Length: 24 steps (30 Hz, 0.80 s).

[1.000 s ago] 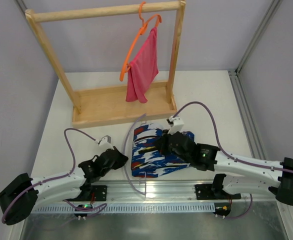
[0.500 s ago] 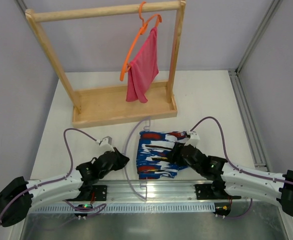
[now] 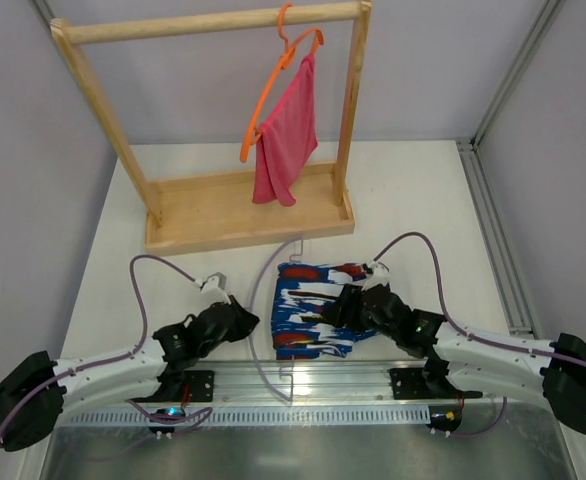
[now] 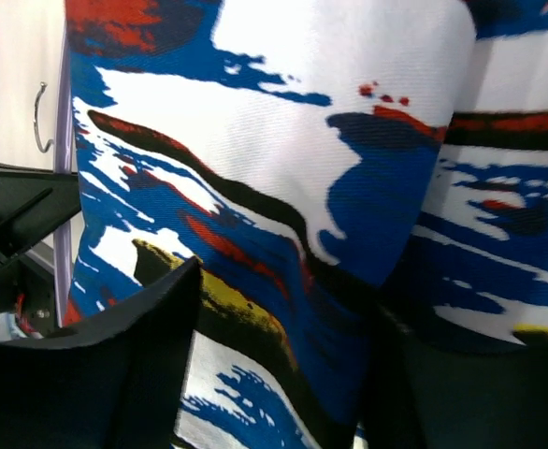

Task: Place the trousers on the hanger
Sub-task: Place trousers on hanger

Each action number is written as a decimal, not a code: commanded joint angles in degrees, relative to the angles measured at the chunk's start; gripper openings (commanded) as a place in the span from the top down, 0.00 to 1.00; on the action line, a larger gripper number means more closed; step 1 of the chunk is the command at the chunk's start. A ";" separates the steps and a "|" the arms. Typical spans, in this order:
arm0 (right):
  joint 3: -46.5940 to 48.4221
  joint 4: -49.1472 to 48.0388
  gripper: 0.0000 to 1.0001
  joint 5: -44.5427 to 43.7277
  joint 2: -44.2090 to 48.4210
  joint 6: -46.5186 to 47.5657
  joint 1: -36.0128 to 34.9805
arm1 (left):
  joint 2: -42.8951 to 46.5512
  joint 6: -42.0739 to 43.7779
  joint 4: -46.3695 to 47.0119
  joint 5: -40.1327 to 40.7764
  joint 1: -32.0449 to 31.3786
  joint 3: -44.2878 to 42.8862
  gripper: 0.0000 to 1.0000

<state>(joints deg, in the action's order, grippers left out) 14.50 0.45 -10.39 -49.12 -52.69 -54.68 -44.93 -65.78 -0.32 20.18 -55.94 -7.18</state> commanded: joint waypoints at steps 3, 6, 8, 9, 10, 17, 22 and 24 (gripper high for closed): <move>2.63 -11.08 0.64 4.86 -9.21 -0.84 -0.61 | -0.95 -1.63 9.19 0.20 -2.41 -3.27 1.00; 5.00 -13.27 0.89 3.98 -11.95 -1.72 -0.70 | -2.88 -2.51 9.98 1.78 -5.75 -4.77 1.00; 7.54 -14.16 0.96 4.24 -14.15 -1.98 -0.87 | -4.89 -3.74 9.64 4.07 -8.20 -5.39 1.00; 8.78 -13.64 0.96 3.98 -14.59 -1.98 -0.96 | -5.52 -5.22 9.55 4.86 -9.00 -5.39 1.00; 11.40 -12.94 0.96 3.63 -15.55 -1.72 -1.31 | -6.22 -5.93 9.37 6.78 -10.49 -5.21 1.00; 27.21 -1.09 0.96 2.22 -18.02 3.28 -1.14 | -13.42 -11.99 8.50 12.50 -14.54 -4.42 1.00; 36.29 11.40 0.96 3.18 -17.33 11.00 0.09 | -14.40 -15.60 1.65 15.23 -15.16 -5.12 1.00; 36.21 16.94 0.96 4.24 -15.40 13.74 3.85 | -13.26 -17.27 -1.25 16.72 -15.16 -5.04 1.00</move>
<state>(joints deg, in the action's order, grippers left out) 48.34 9.72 -6.20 -67.37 -45.34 -54.89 -59.13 -79.64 3.05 32.47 -70.70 -11.14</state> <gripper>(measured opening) 0.090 0.059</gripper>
